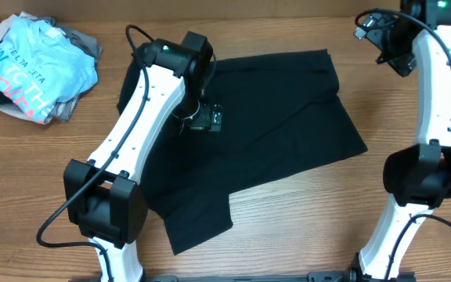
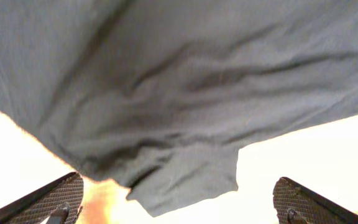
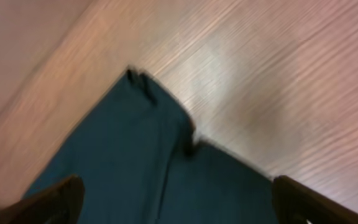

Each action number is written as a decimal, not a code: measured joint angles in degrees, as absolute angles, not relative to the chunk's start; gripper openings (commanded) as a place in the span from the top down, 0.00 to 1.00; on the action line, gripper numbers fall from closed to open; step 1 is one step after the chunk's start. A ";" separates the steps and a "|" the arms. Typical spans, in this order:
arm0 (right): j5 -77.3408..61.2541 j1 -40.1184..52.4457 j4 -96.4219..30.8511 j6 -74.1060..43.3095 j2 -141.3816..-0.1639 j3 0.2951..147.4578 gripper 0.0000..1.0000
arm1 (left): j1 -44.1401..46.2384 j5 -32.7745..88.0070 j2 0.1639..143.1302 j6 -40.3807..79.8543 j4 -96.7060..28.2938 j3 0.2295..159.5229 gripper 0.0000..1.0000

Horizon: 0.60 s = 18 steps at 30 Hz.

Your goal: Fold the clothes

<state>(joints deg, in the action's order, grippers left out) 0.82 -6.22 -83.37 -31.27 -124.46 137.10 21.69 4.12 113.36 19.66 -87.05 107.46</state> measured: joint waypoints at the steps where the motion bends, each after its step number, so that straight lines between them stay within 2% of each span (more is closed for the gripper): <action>1: 0.32 -6.22 -86.04 -31.27 -123.96 138.32 0.00 | 21.74 4.12 113.36 19.99 -88.01 107.46 0.00; 8: 0.03 -5.96 -96.88 -31.18 -116.86 139.83 0.00 | 21.78 4.12 113.36 21.91 -91.09 107.44 0.00; 13: -0.62 -5.98 -97.10 -29.43 -110.21 139.83 0.00 | 21.96 4.01 112.07 22.85 -92.12 107.24 0.00; 18: -3.79 -5.96 -96.88 -25.52 -101.45 138.04 0.00 | 24.45 1.13 103.55 25.63 -96.23 107.07 0.00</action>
